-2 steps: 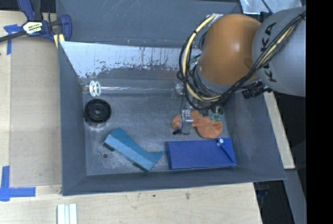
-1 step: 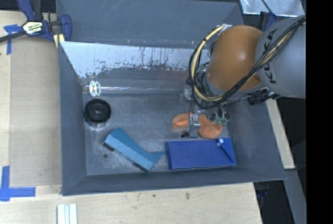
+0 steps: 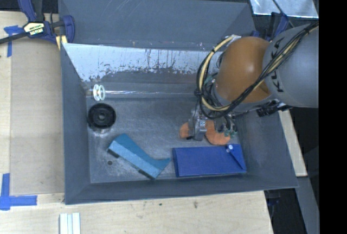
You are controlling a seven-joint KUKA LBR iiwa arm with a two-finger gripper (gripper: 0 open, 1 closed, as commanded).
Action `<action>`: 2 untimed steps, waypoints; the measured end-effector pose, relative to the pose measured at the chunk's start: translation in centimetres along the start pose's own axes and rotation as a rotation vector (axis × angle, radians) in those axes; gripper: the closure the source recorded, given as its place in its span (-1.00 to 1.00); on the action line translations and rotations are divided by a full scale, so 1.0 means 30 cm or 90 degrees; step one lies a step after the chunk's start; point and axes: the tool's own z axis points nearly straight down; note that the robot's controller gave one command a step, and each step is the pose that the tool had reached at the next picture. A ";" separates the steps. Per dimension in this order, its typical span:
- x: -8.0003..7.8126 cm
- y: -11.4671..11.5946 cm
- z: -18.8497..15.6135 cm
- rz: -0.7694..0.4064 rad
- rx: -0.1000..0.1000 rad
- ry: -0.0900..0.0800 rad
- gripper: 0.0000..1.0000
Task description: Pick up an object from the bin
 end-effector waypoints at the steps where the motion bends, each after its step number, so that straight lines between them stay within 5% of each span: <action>1: 0.000 0.000 0.000 0.000 0.000 0.000 1.00; 2: 0.031 -0.003 -0.131 -0.013 0.000 0.005 1.00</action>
Offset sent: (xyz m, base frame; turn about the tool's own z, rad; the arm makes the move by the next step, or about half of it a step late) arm -0.0164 -0.0004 0.0977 -0.0448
